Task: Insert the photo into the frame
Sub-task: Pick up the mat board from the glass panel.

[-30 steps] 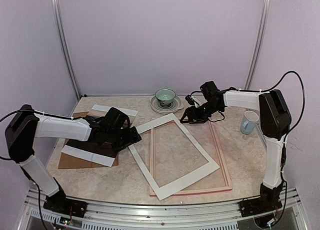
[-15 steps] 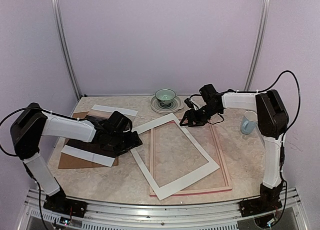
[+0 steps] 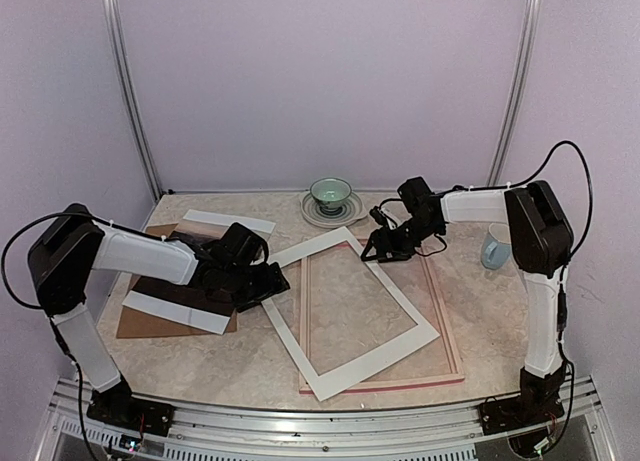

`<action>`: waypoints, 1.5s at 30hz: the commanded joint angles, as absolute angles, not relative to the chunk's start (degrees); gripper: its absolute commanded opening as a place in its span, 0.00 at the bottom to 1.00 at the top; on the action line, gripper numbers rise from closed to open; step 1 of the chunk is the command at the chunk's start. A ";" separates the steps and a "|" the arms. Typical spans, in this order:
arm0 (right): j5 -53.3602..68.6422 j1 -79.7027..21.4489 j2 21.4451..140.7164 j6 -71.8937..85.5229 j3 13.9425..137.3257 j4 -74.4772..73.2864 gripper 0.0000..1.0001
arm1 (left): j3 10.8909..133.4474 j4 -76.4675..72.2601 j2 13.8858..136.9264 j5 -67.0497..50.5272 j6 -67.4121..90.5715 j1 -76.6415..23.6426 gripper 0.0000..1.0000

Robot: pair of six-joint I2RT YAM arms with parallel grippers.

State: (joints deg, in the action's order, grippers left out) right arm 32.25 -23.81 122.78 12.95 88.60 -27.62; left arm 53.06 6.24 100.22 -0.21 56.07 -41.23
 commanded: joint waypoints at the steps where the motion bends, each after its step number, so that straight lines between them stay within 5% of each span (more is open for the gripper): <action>1: 32.81 -23.41 123.75 12.83 87.42 -26.90 0.66 | 54.44 5.56 101.66 -1.36 55.11 -41.31 0.86; 21: 47.97 -19.07 118.42 16.69 78.05 -21.72 0.55 | 55.35 5.38 102.74 -1.45 54.64 -41.81 0.86; 33: 58.26 -17.01 116.17 20.79 71.76 -14.91 0.31 | 56.31 5.18 104.05 -1.71 54.26 -41.84 0.86; 40: 59.80 -16.96 116.45 21.62 71.08 -14.17 0.02 | 56.75 5.22 104.50 -1.75 54.08 -41.83 0.85; 45: 58.51 -16.58 115.54 21.89 70.39 -15.31 0.00 | 56.95 5.18 104.61 -1.73 53.85 -41.75 0.86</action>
